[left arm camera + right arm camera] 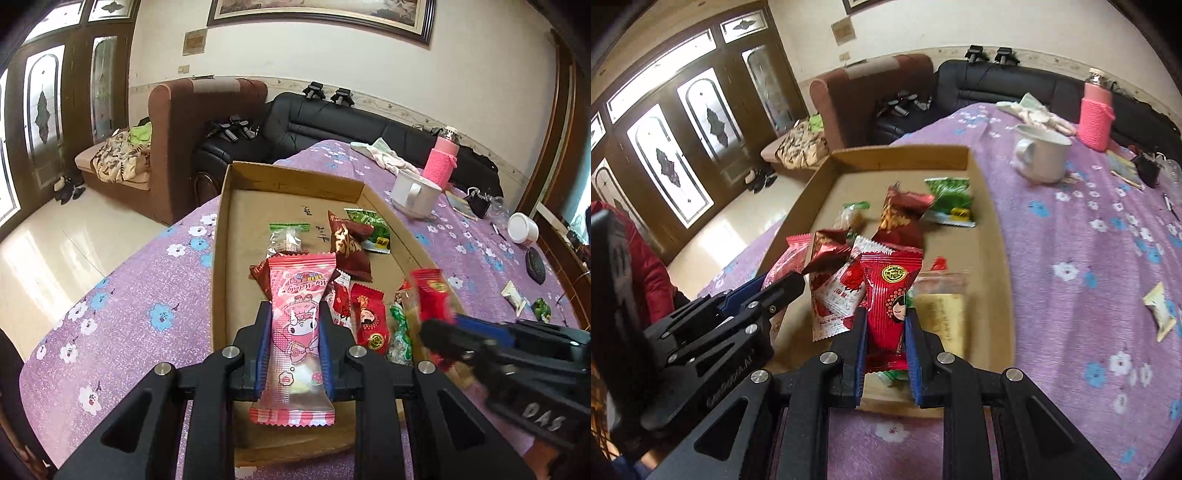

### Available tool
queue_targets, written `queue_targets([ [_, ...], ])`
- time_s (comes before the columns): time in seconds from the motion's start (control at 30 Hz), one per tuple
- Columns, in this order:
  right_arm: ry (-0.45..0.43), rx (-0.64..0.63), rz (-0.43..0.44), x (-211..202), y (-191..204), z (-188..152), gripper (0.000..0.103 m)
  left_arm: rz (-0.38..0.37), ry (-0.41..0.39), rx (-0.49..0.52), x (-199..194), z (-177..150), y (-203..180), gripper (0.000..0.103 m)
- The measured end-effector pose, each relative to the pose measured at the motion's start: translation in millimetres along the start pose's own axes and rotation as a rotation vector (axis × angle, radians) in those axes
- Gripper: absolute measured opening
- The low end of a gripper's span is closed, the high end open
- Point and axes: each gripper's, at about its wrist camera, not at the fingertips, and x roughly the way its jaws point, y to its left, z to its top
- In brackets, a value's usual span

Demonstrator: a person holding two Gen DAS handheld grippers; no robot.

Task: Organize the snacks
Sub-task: 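Carry pink packet with left gripper while right carries red snack bar over the box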

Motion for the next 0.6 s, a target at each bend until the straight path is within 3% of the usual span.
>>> queue_targets([
  [0.23, 0.034, 0.001, -0.006, 17.7, 0.6, -8.3, 0.022, 0.006, 0.009, 0.008, 2.1, -0.7, -1.2, 0.022],
  [0.6, 0.009, -0.051, -0.018, 14.6, 9.3, -13.5, 0.023, -0.002, 0.022, 0.021, 5.0, 0.0, -4.4, 0.022],
])
